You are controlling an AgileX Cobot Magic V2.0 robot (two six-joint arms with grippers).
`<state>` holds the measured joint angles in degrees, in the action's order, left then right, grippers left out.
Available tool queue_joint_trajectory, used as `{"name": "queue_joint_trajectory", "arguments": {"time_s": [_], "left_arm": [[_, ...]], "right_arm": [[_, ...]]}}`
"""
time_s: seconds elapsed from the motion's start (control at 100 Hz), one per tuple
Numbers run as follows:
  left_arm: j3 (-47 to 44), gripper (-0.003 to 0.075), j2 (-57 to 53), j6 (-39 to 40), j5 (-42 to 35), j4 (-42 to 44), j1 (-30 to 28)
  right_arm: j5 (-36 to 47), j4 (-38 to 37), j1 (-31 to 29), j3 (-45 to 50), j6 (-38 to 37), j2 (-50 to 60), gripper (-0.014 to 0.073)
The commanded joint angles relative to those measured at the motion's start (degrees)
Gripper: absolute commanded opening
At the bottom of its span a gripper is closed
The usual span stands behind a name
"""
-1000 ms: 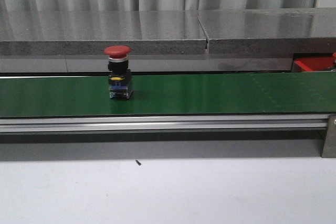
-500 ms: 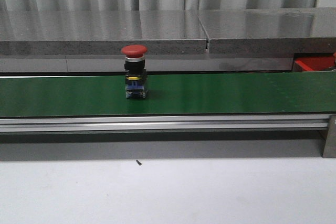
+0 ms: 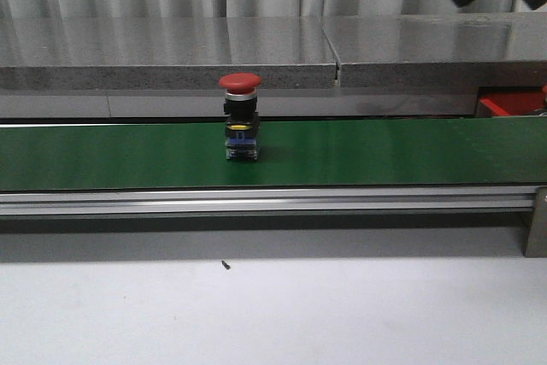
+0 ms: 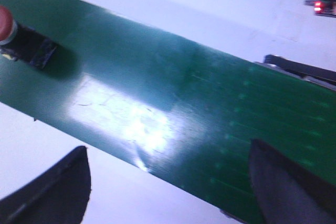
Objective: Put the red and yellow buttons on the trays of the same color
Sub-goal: 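Move the right gripper back over the red button on the belt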
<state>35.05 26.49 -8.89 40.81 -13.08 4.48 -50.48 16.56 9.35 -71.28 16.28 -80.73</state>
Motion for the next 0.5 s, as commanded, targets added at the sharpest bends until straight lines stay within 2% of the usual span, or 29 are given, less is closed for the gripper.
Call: {"name": "queue_joint_trajectory", "arguments": {"time_s": [0.0, 0.19, 0.49], "left_arm": [[1.6, -0.0019, 0.2, -0.1, -3.8, -1.0, 0.5], [1.6, -0.0019, 0.2, -0.1, -3.8, -1.0, 0.5], [1.6, -0.0019, 0.2, -0.1, -3.8, -1.0, 0.5]], "right_arm": [[-1.5, 0.5, 3.0, -5.6, 1.3, -2.6, 0.0607], [-4.7, 0.6, 8.7, -13.0, 4.0, -11.3, 0.0607], [-8.6, 3.9, 13.9, -23.5, 8.5, -21.7, 0.0607]]}}
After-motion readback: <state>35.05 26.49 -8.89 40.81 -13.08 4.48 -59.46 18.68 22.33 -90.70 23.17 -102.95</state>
